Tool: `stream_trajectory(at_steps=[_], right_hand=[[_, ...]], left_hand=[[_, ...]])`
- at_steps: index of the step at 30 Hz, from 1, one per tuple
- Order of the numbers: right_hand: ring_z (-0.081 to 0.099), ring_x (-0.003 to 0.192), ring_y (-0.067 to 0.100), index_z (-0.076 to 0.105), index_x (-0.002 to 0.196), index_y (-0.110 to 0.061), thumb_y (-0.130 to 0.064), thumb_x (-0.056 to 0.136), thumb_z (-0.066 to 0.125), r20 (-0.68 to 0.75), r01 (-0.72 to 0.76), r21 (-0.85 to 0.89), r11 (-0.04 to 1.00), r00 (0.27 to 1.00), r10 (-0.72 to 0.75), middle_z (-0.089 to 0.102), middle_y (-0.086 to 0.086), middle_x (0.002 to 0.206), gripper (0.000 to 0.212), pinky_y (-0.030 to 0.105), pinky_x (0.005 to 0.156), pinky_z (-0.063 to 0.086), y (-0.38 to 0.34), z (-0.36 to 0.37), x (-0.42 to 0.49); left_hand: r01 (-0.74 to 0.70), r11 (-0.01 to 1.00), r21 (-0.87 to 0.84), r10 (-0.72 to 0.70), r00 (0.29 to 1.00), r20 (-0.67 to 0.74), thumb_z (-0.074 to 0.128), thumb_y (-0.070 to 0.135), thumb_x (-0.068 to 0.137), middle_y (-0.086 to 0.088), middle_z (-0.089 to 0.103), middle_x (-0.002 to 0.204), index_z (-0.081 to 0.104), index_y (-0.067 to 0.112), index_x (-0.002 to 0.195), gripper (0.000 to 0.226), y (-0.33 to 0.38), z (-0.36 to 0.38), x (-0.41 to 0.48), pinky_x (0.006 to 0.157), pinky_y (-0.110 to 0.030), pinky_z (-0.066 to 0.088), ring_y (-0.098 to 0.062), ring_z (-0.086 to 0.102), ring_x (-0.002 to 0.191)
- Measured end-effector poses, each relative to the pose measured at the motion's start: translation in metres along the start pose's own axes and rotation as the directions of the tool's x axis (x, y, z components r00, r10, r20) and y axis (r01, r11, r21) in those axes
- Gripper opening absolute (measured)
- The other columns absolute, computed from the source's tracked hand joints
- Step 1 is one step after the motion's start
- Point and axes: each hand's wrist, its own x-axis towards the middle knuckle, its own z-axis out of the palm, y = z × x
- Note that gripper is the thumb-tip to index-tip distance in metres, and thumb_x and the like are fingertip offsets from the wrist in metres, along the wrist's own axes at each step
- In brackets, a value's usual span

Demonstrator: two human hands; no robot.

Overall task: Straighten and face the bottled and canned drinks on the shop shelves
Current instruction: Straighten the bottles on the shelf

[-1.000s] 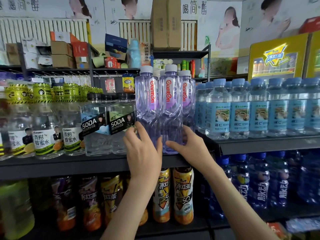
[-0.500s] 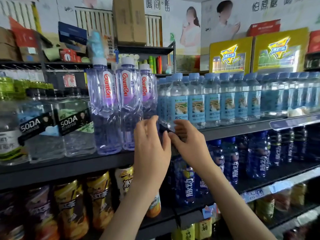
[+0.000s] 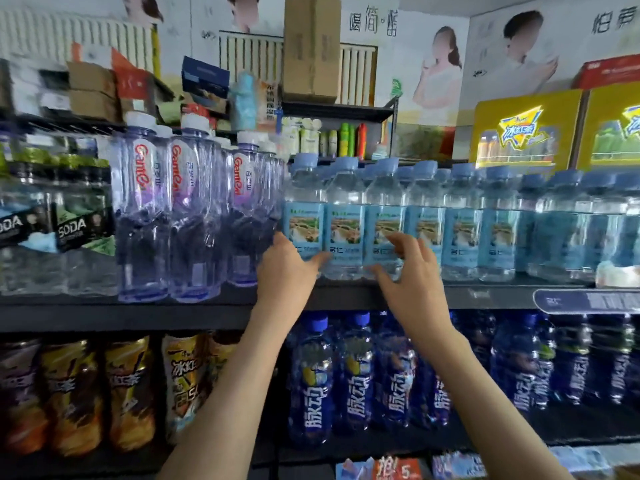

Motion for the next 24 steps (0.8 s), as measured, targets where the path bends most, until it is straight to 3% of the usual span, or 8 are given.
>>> stream_trajectory(at_steps=[5,10,12,14,16,18,20,24], right_hand=[[0.043,0.115,0.020,0.042,0.131,-0.011,-0.017,0.090,0.063,-0.021,0.050,0.028,0.998,0.999,-0.050,0.046,0.004,0.122,0.046,0.032,0.097,0.039,0.010,-0.001,0.008],[0.041,0.118,0.024,0.044,0.128,-0.008,-0.012,0.089,0.062,-0.035,0.068,0.016,0.998,0.997,-0.067,0.046,0.008,0.122,0.044,0.034,0.098,0.038,0.013,0.004,0.010],[0.041,0.118,0.025,0.044,0.127,-0.007,-0.008,0.088,0.062,-0.048,0.069,0.017,0.997,0.996,-0.068,0.046,0.009,0.122,0.043,0.034,0.098,0.037,0.012,0.005,0.009],[0.040,0.118,0.024,0.044,0.126,-0.007,-0.007,0.088,0.061,-0.050,0.073,0.016,0.997,0.996,-0.072,0.046,0.008,0.122,0.042,0.032,0.097,0.036,0.010,0.005,0.009],[0.039,0.119,0.022,0.044,0.127,-0.008,-0.008,0.088,0.061,-0.042,0.072,0.019,0.997,0.997,-0.071,0.045,0.007,0.123,0.042,0.029,0.097,0.035,0.011,0.002,0.010],[0.038,0.120,0.020,0.044,0.128,-0.008,-0.010,0.089,0.060,-0.061,0.060,0.022,0.998,0.996,-0.059,0.044,0.006,0.124,0.043,0.025,0.097,0.032,0.015,-0.004,0.011],[0.038,0.121,0.020,0.044,0.129,-0.007,-0.010,0.089,0.060,-0.108,0.023,0.034,0.999,0.994,-0.019,0.044,0.007,0.125,0.043,0.026,0.098,0.032,0.023,-0.014,0.010],[0.036,0.123,0.023,0.043,0.130,-0.006,-0.012,0.089,0.062,-0.235,-0.095,0.034,0.995,0.967,0.100,0.043,0.010,0.128,0.045,0.029,0.098,0.031,0.056,-0.043,0.008]], left_hand=[[0.033,0.995,0.095,-0.032,0.999,-0.009,0.062,0.056,0.080,-0.008,0.055,0.093,0.038,-0.002,0.131,0.081,0.011,-0.001,-0.003,0.057,-0.026,0.037,-0.019,0.050,0.073],[0.040,0.998,0.041,-0.038,0.999,-0.031,0.064,0.054,0.080,0.004,0.047,0.075,0.033,-0.002,0.138,0.086,0.012,0.002,-0.004,0.041,-0.018,0.032,-0.003,0.040,0.055],[0.046,0.998,0.034,-0.045,0.999,-0.016,0.064,0.053,0.080,-0.001,0.056,0.085,0.035,-0.001,0.136,0.084,0.011,0.002,-0.003,0.046,-0.018,0.036,-0.010,0.051,0.063],[0.053,0.998,0.018,-0.053,0.999,0.002,0.064,0.051,0.081,-0.015,0.059,0.115,0.032,0.000,0.137,0.083,0.011,0.005,-0.004,0.066,-0.028,0.046,-0.025,0.061,0.092],[0.013,1.000,-0.018,-0.014,0.999,-0.033,0.064,0.045,0.084,-0.019,0.036,0.145,0.016,0.002,0.146,0.090,0.015,0.010,-0.011,0.097,-0.036,0.041,-0.032,0.042,0.128],[-0.101,0.995,0.018,0.103,0.982,-0.158,0.063,0.040,0.086,-0.016,0.008,0.157,0.000,0.004,0.149,0.096,0.026,0.017,-0.022,0.115,-0.038,0.018,-0.031,0.013,0.143],[-0.228,0.970,0.090,0.243,0.935,-0.256,0.063,0.036,0.087,-0.018,-0.001,0.157,0.000,0.007,0.150,0.093,0.039,0.027,-0.031,0.117,-0.044,0.012,-0.034,0.003,0.144],[-0.434,0.875,0.213,0.480,0.831,-0.281,0.071,0.031,0.082,-0.022,0.014,0.154,0.026,0.016,0.148,0.081,0.065,0.060,-0.043,0.111,-0.058,0.020,-0.043,0.017,0.140]])
